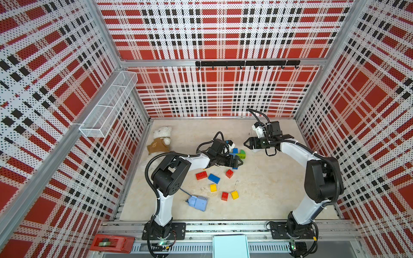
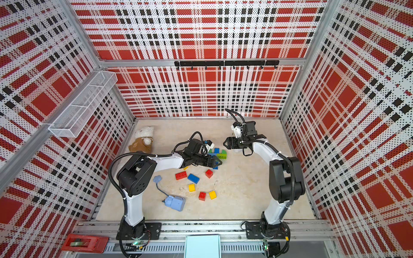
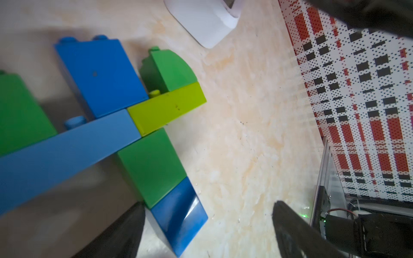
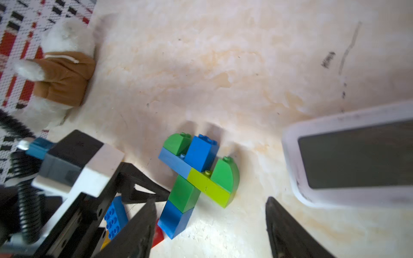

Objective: Assemble a fork with lego
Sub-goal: Place the lego brick at the center of the board, then move the lego brick at the center of the board.

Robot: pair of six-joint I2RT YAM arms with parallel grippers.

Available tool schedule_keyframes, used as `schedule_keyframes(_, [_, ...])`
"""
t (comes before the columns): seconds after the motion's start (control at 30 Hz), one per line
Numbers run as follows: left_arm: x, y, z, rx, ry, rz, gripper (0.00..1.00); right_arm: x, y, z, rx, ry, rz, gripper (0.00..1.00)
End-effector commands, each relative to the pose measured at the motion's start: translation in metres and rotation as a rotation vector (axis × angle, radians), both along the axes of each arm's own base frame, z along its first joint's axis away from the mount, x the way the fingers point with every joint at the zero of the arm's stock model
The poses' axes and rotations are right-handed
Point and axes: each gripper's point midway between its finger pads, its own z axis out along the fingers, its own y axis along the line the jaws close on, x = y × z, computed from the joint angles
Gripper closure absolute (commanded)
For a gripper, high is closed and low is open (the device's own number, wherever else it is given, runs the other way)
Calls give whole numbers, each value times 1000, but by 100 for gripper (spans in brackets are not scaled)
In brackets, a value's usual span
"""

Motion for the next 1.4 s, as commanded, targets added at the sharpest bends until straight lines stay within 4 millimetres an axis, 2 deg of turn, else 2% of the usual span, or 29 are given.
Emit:
schedule_keyframes(0.0, [6, -4, 16, -22, -19, 23, 9, -2, -7, 7, -31, -67, -182, 23])
schedule_keyframes(0.07, [12, 6, 30, -28, -53, 72, 8, -17, 2, 2, -59, -57, -240, 28])
schedule_keyframes(0.17, [17, 34, 47, -25, -95, 164, 7, -42, 22, -15, -47, 13, -315, 31])
schedule_keyframes(0.2, [19, 47, 50, -15, -110, 210, 7, -49, 30, -21, -45, 34, -328, 32])
schedule_keyframes(0.3, [26, 104, 58, 25, -157, 402, 6, -66, 57, -39, -101, 79, -312, 33])
schedule_keyframes(0.37, [28, 134, 61, 33, -166, 480, 6, -70, 64, -51, -167, 95, -331, 33])
schedule_keyframes(0.43, [29, 157, 64, 29, -166, 525, 6, -69, 69, -58, -206, 101, -336, 28])
schedule_keyframes(0.53, [30, 175, 62, 48, -162, 544, 6, -64, 73, -65, -257, 116, -340, 25])
schedule_keyframes(0.67, [32, 180, 61, 57, -158, 539, 6, -56, 74, -73, -302, 118, -331, 30])
schedule_keyframes(0.83, [35, 176, 56, 58, -140, 531, 7, -42, 75, -85, -320, 138, -325, 38])
schedule_keyframes(1.07, [38, 171, 58, 53, -140, 518, 7, -14, 68, -95, -333, 140, -326, 46])
schedule_keyframes(1.27, [39, 168, 59, 55, -133, 510, 7, 9, 77, -99, -318, 143, -300, 48])
schedule_keyframes(1.37, [39, 170, 59, 70, -131, 522, 4, 25, 76, -101, -309, 137, -310, 50])
